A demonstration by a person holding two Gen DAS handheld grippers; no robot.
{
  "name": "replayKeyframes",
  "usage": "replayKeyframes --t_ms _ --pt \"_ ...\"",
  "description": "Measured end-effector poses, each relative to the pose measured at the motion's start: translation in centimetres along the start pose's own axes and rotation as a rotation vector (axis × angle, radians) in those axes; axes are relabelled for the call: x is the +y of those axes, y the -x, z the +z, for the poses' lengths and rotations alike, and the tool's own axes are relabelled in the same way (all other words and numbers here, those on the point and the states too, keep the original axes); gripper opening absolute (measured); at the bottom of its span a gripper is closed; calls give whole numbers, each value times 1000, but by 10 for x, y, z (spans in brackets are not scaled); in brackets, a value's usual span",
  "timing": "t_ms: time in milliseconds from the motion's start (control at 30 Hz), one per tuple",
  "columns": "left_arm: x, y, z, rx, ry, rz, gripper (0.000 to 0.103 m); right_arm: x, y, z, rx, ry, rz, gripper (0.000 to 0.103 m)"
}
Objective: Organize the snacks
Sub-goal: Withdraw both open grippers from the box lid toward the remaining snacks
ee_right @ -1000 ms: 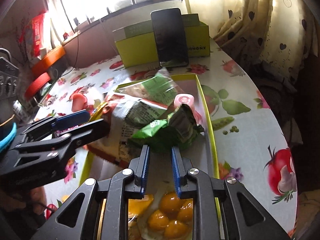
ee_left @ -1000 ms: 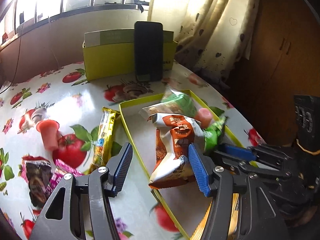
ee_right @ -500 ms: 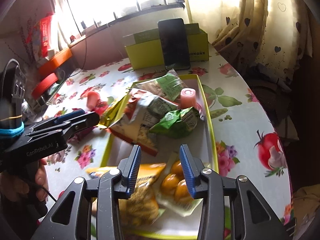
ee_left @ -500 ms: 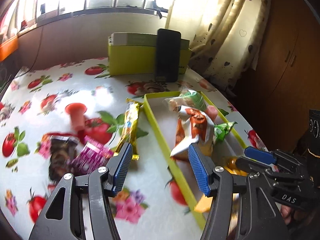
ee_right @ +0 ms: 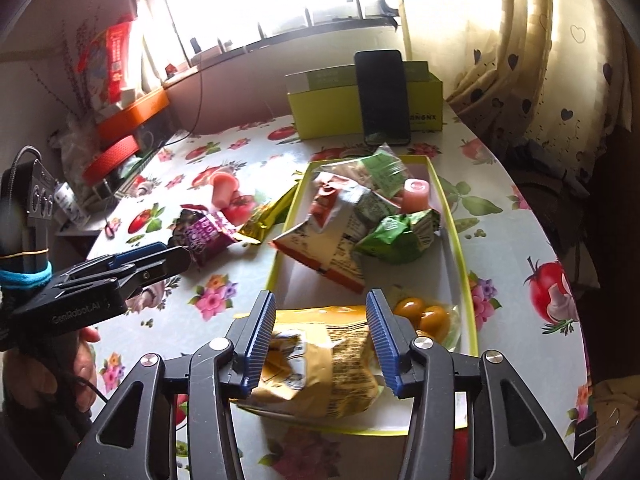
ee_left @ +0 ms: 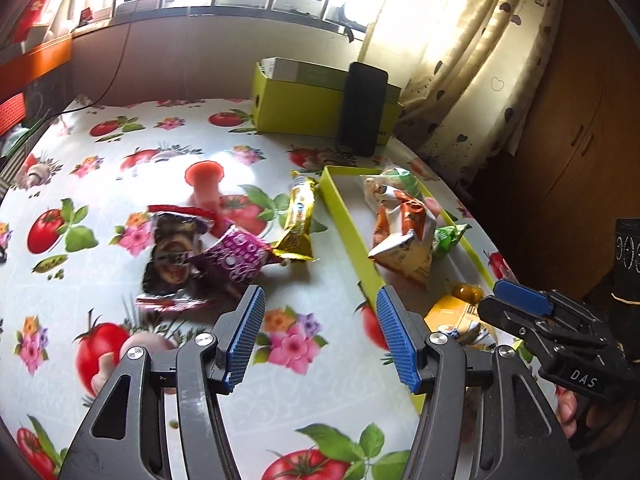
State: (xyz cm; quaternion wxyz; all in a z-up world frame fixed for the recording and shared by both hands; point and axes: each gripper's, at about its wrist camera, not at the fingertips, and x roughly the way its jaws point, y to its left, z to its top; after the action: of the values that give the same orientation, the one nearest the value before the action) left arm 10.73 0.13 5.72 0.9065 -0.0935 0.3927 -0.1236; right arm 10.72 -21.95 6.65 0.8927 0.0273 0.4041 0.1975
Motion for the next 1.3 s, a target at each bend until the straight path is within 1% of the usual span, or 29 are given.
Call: replayKeyframes --t_ms 200,367,1300 --pt "5 12 -4 -25 -2 12 59 8 -1 0 6 13 4 46" --pt "8 17 -5 -32 -5 28 59 16 -3 1 15 27 6 46" --pt "36 26 -9 -31 22 83 59 52 -17 7 44 89 41 47"
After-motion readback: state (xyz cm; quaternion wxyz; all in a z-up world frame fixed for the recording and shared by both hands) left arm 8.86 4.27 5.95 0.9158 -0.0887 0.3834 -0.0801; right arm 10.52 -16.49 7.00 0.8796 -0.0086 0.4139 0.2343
